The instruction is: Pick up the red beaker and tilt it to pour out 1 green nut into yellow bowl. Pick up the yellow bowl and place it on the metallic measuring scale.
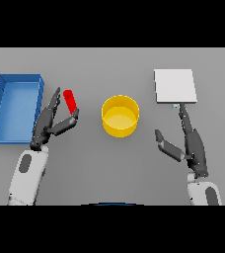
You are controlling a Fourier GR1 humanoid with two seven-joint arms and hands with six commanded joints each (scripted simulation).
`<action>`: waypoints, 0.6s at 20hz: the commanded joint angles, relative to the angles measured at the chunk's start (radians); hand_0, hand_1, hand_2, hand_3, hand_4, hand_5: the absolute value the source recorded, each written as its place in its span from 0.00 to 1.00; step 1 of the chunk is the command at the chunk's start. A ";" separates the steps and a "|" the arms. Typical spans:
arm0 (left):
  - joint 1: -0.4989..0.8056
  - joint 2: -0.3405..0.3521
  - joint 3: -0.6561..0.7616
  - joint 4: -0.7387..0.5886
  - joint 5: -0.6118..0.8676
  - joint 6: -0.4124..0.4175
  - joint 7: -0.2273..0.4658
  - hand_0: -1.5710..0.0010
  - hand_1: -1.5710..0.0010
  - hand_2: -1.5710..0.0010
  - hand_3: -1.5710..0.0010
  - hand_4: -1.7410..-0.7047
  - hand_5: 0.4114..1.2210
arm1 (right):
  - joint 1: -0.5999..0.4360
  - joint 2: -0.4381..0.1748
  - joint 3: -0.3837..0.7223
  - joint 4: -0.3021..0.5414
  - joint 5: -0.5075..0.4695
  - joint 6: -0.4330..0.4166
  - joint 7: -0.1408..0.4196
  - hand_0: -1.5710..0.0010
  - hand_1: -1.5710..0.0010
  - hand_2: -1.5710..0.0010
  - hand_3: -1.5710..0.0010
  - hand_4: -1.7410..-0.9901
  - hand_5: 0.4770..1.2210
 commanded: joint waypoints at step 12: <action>-0.198 -0.008 0.041 0.249 -0.017 0.021 -0.034 1.00 1.00 1.00 1.00 0.44 0.34 | 0.001 0.012 0.002 -0.002 -0.005 -0.001 0.018 1.00 1.00 1.00 1.00 0.63 0.22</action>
